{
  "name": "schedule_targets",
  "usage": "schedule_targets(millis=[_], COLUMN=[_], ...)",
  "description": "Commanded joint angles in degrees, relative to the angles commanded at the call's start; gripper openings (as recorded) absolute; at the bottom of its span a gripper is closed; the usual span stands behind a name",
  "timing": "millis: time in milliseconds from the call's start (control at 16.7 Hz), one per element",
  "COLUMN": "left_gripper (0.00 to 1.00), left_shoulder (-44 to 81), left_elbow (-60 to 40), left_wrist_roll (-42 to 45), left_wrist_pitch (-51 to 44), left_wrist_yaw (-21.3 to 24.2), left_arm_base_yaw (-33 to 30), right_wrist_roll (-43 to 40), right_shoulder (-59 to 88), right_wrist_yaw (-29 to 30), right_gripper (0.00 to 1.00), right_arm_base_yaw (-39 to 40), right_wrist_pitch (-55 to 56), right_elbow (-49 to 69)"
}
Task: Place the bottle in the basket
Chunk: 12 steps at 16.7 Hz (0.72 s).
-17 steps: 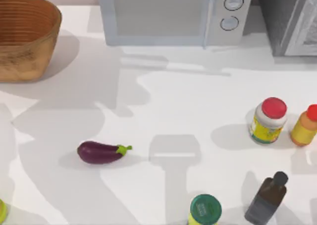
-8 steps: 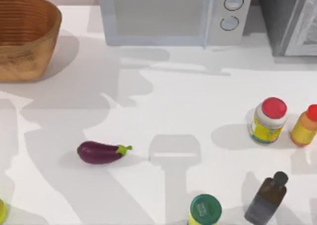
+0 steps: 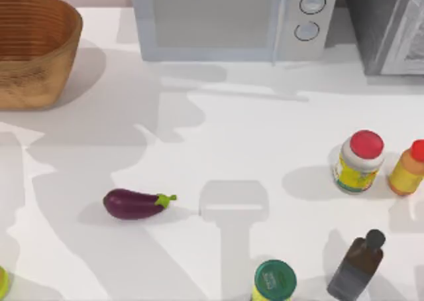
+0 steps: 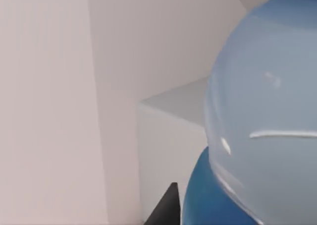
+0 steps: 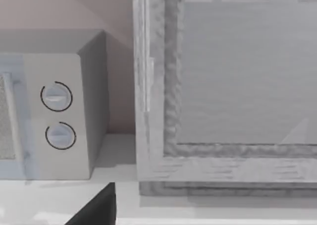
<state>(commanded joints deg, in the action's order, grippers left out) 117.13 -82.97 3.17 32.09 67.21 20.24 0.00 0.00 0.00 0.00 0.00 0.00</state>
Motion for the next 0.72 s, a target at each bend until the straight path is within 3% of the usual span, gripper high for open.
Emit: schedule_targets(millis=[360,720], left_gripper=[0.98,1.00], left_shoulder=[0.00,0.00], left_elbow=[0.00,0.00], left_wrist_roll=[0.00,0.00], left_wrist_pitch=[0.00,0.00], left_wrist_yaw=[0.00,0.00], left_arm_base_yaw=[0.00,0.00], right_wrist_roll=[0.00,0.00], right_shoulder=[0.00,0.00], right_wrist_yaw=[0.00,0.00], right_gripper=[1.00,1.00], right_arm_base_yaw=[0.00,0.00], right_wrist_pitch=[0.00,0.00], right_elbow=[0.00,0.00])
